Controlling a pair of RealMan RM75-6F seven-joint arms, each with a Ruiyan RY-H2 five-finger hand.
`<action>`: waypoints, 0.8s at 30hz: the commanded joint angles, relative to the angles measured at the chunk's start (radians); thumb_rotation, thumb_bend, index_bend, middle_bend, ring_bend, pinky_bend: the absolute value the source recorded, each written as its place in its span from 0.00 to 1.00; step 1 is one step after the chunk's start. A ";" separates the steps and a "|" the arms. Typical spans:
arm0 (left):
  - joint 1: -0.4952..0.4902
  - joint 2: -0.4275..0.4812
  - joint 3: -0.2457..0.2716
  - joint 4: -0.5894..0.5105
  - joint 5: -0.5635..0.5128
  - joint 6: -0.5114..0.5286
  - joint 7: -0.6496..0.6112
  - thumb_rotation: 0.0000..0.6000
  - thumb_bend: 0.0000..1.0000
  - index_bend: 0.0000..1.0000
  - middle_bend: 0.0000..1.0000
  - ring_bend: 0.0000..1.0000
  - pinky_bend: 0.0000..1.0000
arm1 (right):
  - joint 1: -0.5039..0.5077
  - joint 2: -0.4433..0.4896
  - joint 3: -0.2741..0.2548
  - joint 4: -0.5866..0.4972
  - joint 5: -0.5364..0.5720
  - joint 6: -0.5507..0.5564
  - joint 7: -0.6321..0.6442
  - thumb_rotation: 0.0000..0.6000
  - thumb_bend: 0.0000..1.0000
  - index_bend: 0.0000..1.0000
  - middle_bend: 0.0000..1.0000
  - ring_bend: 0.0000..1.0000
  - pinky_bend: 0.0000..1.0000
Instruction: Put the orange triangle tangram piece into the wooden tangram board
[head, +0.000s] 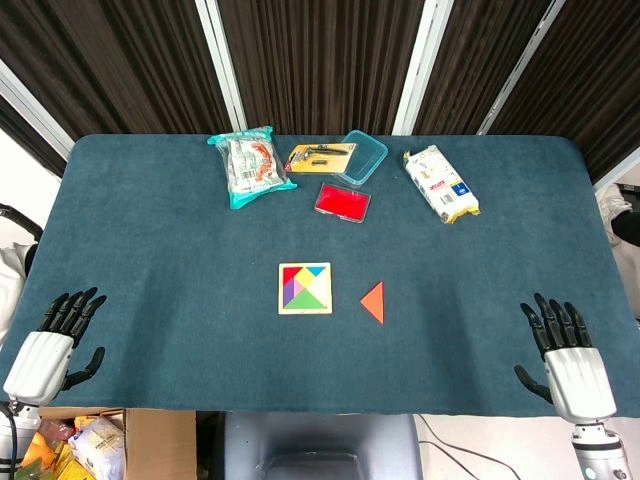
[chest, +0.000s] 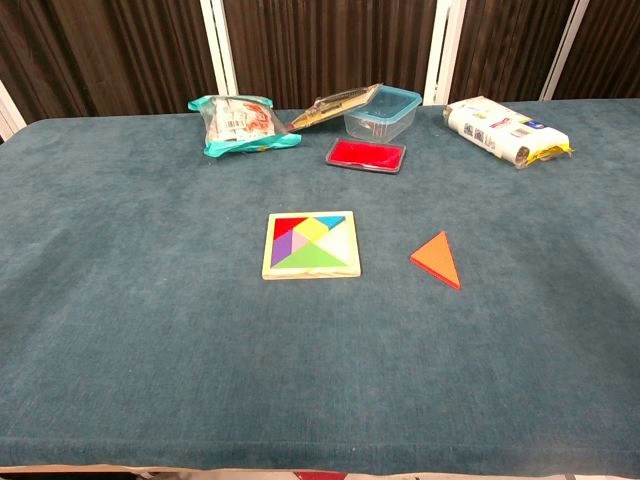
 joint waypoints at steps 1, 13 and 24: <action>0.000 0.000 0.002 -0.001 0.003 0.000 -0.002 1.00 0.47 0.00 0.00 0.00 0.05 | 0.017 -0.009 0.001 0.000 -0.002 -0.028 -0.014 1.00 0.32 0.00 0.00 0.00 0.00; -0.015 0.009 0.005 0.017 0.022 -0.009 -0.054 1.00 0.47 0.00 0.00 0.00 0.05 | 0.349 -0.067 0.082 0.019 -0.021 -0.478 -0.228 1.00 0.34 0.06 0.00 0.00 0.00; -0.019 0.011 0.003 0.013 0.000 -0.027 -0.042 1.00 0.47 0.00 0.00 0.00 0.05 | 0.615 -0.203 0.207 0.082 0.325 -0.815 -0.569 1.00 0.34 0.24 0.00 0.00 0.00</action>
